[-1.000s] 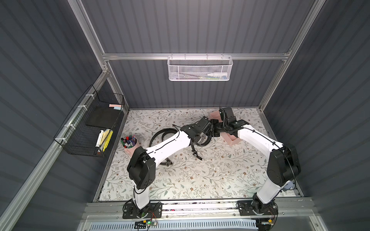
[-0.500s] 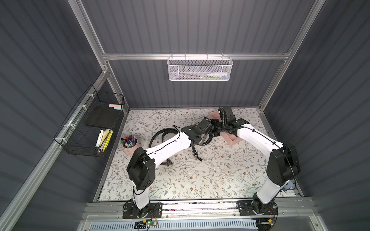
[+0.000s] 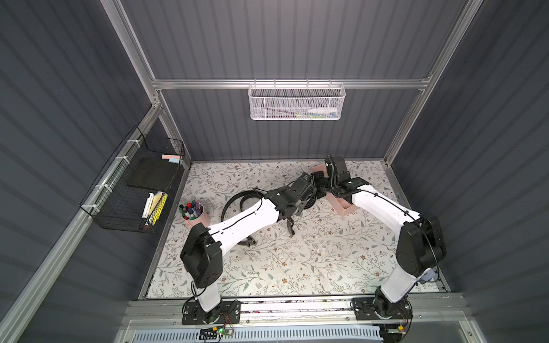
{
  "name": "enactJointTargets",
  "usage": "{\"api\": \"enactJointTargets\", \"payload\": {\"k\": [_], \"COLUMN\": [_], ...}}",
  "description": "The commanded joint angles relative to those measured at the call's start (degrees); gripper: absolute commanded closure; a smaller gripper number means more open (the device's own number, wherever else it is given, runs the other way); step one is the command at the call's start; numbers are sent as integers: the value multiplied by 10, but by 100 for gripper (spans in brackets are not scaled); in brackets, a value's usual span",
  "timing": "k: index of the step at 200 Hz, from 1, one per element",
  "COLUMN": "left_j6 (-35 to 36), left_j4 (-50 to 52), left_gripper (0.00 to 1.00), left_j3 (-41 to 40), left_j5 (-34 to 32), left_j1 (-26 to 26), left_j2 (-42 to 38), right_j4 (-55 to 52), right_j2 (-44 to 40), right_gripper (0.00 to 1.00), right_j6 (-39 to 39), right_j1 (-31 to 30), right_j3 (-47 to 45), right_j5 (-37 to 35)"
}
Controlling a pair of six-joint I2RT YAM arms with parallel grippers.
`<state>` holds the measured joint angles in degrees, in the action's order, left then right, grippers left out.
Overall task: Place the belts into the storage roll
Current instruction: Pick up the belt from the center of the board.
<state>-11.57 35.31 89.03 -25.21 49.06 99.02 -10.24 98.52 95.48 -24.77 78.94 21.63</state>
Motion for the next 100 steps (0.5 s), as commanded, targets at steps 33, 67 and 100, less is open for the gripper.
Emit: {"api": "enactJointTargets", "payload": {"k": [33,67,100], "left_j6": [-19,-25,-45], "left_j4": [-9,13,15], "left_gripper": [1,1,1], "left_j3": [-27,-34,-50], "left_j5": [61,57,70], "left_j1": [7,2,-10], "left_j2": [-79,-103,-106], "right_j4": [87,86,128], "right_j2": [-52,-89,-146], "right_gripper": [100,100,100], "right_j6": [-130,-239,-345], "right_j1": [25,70,120], "right_j3": [20,32,13], "right_j5": [-12,44,67]}}
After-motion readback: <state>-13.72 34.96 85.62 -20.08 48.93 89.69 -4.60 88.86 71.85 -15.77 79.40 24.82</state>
